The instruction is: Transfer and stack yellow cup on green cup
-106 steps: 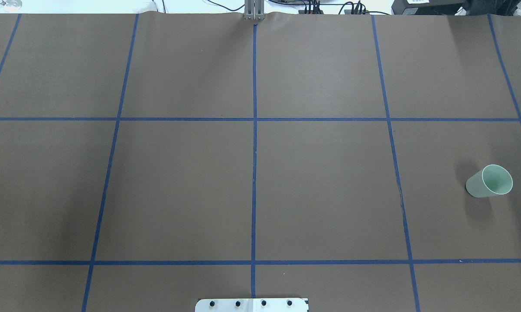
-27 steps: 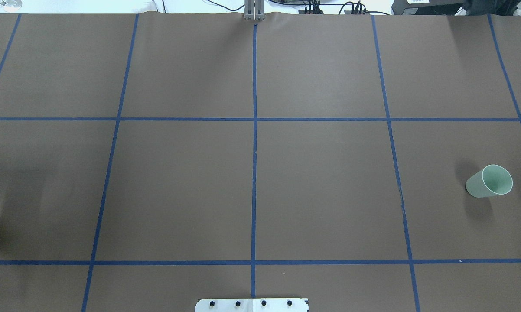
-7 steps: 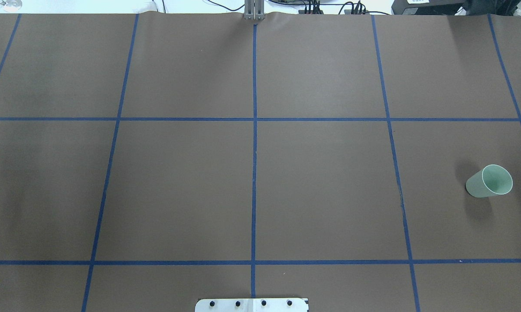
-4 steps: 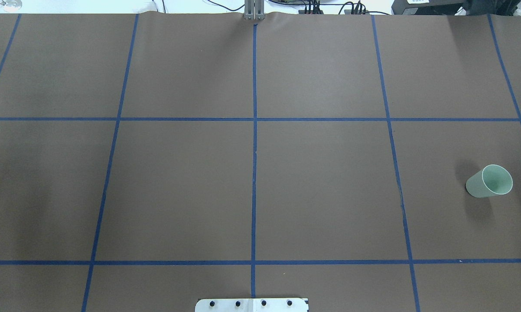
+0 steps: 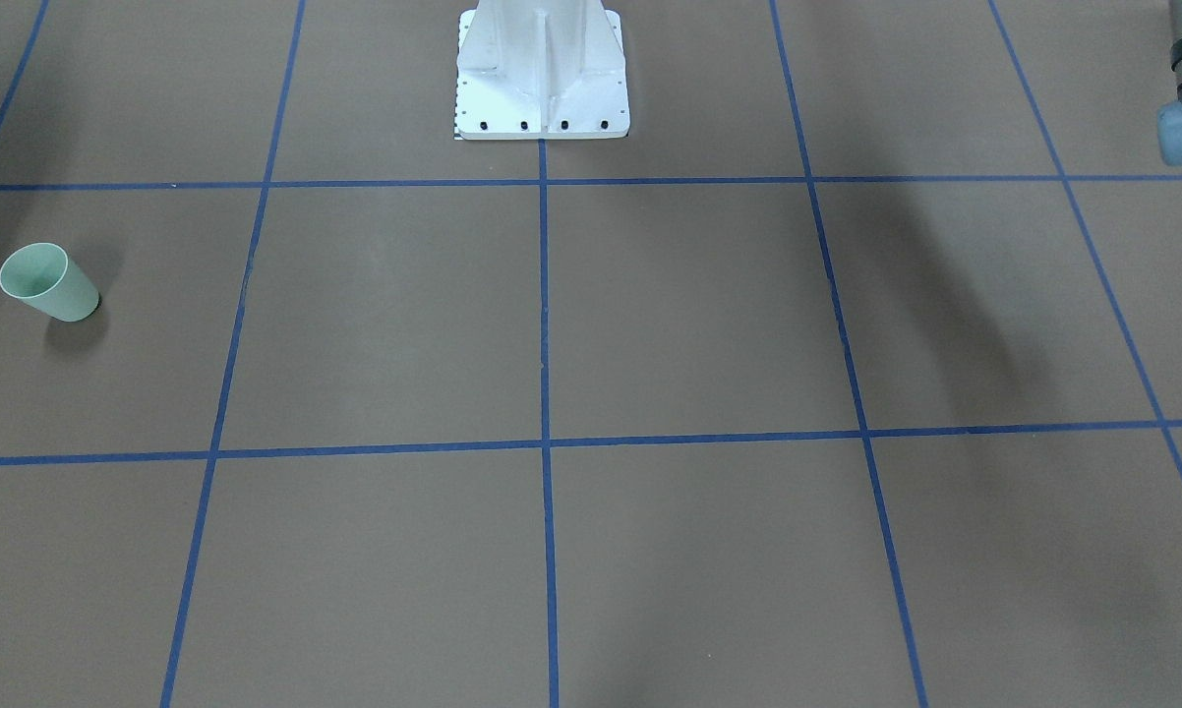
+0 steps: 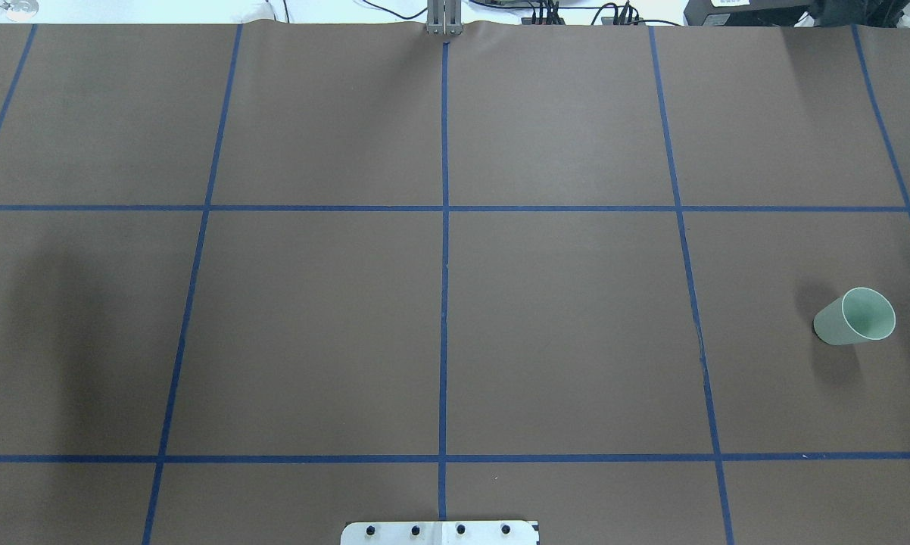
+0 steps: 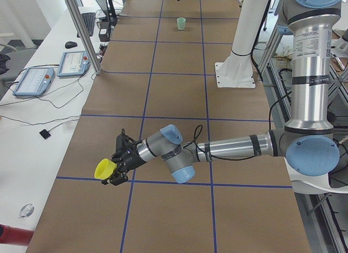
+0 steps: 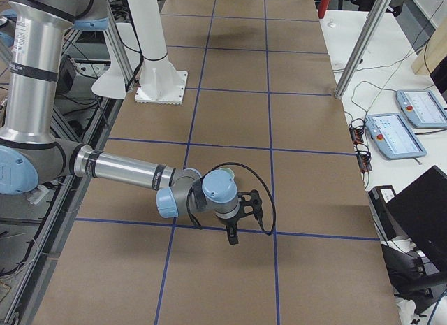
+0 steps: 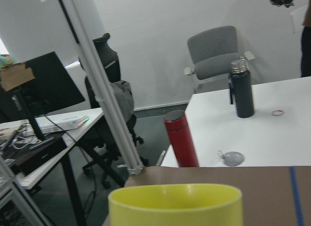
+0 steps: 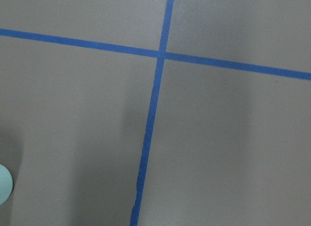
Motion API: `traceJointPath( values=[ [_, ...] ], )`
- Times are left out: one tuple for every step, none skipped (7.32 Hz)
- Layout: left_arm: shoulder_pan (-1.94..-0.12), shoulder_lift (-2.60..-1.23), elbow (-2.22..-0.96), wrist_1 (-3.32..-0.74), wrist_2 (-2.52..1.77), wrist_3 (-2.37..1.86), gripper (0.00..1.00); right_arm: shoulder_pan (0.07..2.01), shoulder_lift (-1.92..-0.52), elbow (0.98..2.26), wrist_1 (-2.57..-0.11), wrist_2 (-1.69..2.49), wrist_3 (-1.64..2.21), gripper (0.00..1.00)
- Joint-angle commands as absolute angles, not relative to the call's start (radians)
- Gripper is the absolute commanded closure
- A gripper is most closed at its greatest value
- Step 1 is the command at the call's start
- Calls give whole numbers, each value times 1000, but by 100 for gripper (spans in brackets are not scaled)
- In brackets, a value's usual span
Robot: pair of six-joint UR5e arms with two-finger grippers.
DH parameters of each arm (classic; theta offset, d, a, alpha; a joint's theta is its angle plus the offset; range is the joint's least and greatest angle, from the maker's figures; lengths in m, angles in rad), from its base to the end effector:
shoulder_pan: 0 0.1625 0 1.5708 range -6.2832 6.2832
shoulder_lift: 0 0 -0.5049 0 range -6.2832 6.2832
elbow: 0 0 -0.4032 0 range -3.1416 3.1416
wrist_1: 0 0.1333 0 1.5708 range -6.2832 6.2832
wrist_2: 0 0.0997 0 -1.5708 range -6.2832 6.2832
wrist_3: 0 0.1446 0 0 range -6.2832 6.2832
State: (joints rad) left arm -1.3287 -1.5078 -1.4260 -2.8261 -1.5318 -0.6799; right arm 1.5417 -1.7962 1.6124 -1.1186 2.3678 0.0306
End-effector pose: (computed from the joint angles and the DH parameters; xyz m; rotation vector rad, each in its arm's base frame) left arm -0.0060 -0.5553 0.7354 0.9616 0.4378 -0.4171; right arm 0.0180 -0.4072 0.7993 0.2302 -0.7993 -0.1055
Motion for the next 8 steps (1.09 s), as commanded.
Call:
traceJointPath(
  values=[
    [-1327,-1516,-1514,-2908,-1762,-673,100,1542,-1757,1609,-1083,2370,35,0],
    [-1324,-1523,-1558,-2927,-1843,-673,100,1542,-1741,1617,-1081,2370,35,0],
    [-1324,-1567,-1593,-2928,-1918,-673,100,1542,-1688,1615,-1091,2378,40,0],
    [-1322,-1592,-1638,-2930,-1984,-666,100,1542,-1660,1605,-1097,2411,70,0],
    [-1321,-1618,-1672,-2930,-2062,-637,100,1542,-1651,1614,-1097,2463,86,0],
    [-1313,-1634,-1690,-2939,-2118,-608,100,1542,-1640,1617,-1091,2471,150,0],
    [-1284,-1660,-1692,-2954,-2165,-545,100,1526,-1614,1629,-1085,2499,248,0],
    [-1232,-1687,-1692,-2968,-2175,-510,100,1504,-1579,1667,-1085,2540,288,0]
  ],
)
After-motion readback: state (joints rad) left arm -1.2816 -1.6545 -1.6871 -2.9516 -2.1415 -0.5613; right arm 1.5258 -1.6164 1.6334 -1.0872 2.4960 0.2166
